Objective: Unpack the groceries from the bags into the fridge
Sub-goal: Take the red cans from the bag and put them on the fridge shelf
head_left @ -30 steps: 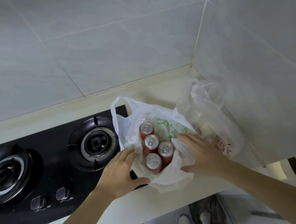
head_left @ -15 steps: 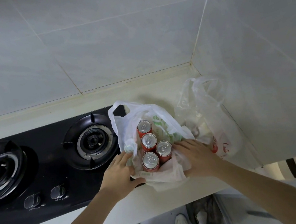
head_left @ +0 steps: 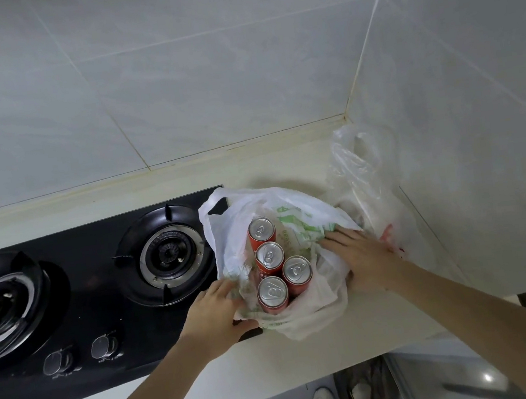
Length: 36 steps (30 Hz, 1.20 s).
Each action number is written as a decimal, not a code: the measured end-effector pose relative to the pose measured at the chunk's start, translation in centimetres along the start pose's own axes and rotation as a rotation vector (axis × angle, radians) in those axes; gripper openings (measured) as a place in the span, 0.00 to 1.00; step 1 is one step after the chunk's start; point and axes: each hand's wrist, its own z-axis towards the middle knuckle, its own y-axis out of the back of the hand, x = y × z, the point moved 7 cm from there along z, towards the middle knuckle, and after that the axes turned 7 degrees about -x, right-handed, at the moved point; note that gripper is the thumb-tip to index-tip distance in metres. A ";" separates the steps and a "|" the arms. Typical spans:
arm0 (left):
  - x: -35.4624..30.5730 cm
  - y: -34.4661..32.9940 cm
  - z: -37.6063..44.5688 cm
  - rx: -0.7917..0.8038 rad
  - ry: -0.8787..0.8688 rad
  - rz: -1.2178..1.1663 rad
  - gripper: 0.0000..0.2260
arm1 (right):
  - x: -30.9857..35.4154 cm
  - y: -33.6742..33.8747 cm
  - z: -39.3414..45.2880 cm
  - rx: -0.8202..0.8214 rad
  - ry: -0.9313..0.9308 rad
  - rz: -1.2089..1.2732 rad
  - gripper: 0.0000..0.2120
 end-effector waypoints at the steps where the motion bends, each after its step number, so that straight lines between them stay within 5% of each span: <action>1: 0.0 1.0 0.1 -0.066 -0.028 0.014 0.31 | 0.7 0.5 -0.2 -0.005 0.016 0.036 0.49; 4: 0.1 4.8 0.9 -0.294 -0.127 0.001 0.22 | 3.3 3.8 -0.9 -0.179 0.064 0.159 0.39; 6: 0.2 6.4 2.1 -0.320 -0.188 -0.038 0.29 | 4.8 6.0 -1.2 -0.298 0.085 0.209 0.33; 10: 0.4 7.2 5.9 -0.112 -0.150 -0.163 0.55 | 6.5 6.0 0.3 -0.147 0.108 0.269 0.37; 13: 1.0 6.3 7.9 0.024 -0.075 -0.205 0.61 | 6.0 4.4 1.5 -0.030 0.050 0.304 0.38; 26: 2.2 0.4 10.4 0.162 -0.088 0.300 0.64 | 1.6 -1.2 3.2 0.009 0.026 0.106 0.60; 36: 2.1 -0.9 9.0 0.157 -0.046 0.350 0.62 | -3.2 0.9 5.0 0.143 -0.002 -0.014 0.66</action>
